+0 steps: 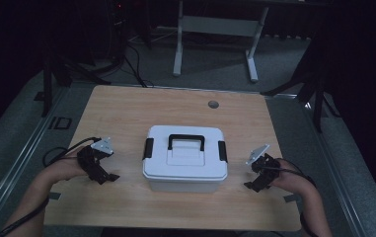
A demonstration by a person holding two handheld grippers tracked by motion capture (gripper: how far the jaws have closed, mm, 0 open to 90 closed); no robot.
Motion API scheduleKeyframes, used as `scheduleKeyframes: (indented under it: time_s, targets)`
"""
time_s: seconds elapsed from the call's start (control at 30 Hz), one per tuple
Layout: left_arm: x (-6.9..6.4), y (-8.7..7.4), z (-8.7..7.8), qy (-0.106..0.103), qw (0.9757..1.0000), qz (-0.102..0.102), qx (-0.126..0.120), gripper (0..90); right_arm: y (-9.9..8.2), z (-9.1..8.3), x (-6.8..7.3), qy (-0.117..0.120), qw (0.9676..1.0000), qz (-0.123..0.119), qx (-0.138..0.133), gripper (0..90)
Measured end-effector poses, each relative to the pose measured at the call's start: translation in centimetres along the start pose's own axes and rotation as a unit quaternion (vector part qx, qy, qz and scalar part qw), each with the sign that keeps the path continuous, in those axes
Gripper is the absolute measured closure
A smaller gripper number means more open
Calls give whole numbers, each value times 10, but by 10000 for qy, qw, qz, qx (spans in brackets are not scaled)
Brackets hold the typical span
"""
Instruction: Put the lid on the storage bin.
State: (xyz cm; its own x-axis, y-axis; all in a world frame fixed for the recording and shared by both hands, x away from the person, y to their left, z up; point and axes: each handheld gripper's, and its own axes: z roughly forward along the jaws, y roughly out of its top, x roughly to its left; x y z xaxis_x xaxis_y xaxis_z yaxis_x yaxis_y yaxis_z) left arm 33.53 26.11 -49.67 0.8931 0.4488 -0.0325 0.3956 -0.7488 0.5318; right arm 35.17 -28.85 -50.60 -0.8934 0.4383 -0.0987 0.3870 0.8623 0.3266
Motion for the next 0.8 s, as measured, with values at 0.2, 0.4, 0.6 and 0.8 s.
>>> scheduleKeyframes:
  time_s: [0.2,0.4,0.6,0.8]
  targets:
    - [1,-10,1,7,9999,-107,-134,24,-6,3,-1,-231,9995,168,-101,117]
    - [0,-18,1,43,9998,-143,-133,24,-11,8,0,-205,9990,328,-217,112]
    - [-3,-26,-1,119,9996,-155,-182,24,-14,12,2,-250,9982,364,-415,112]
    - [-4,-33,-3,128,9996,-207,-147,24,-16,13,4,-235,9977,349,-525,112]
